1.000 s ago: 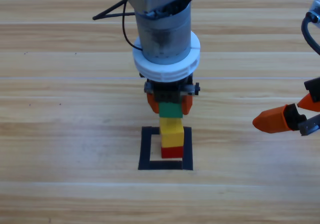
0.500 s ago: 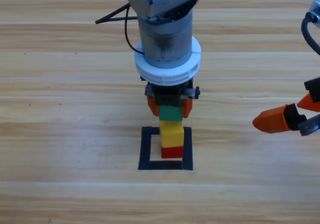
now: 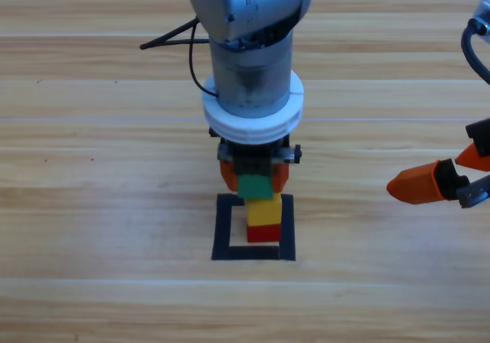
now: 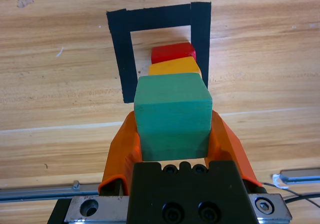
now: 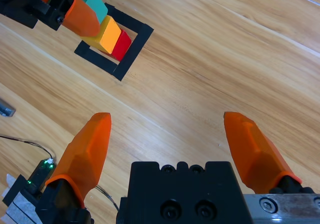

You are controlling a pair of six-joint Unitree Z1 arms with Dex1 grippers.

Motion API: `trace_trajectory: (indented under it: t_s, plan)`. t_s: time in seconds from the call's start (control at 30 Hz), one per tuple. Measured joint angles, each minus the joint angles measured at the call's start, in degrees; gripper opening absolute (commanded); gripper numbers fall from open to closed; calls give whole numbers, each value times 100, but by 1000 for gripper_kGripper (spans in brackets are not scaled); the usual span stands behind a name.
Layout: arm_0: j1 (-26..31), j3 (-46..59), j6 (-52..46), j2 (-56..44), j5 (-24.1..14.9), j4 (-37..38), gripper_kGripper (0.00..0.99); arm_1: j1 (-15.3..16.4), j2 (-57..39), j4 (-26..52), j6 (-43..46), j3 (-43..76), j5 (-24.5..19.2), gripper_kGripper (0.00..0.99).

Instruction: Stack the blocks in the rectangular block: red at the bottom, yellow in the middle, green on top

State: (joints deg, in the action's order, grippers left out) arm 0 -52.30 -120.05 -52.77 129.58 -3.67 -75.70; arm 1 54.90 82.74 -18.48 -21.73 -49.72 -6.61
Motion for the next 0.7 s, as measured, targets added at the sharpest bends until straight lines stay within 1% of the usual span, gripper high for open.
trace_trajectory:
  t_s: [0.23, 0.7]
  plan:
    - [-131, -2, -73, 0, 5, 0, 0, 0, 0, 0, 0, 0, 0, 989]
    - [-209, -36, -267, 0, -7, 0, 2, 0, 0, 0, 0, 0, 0, 989]
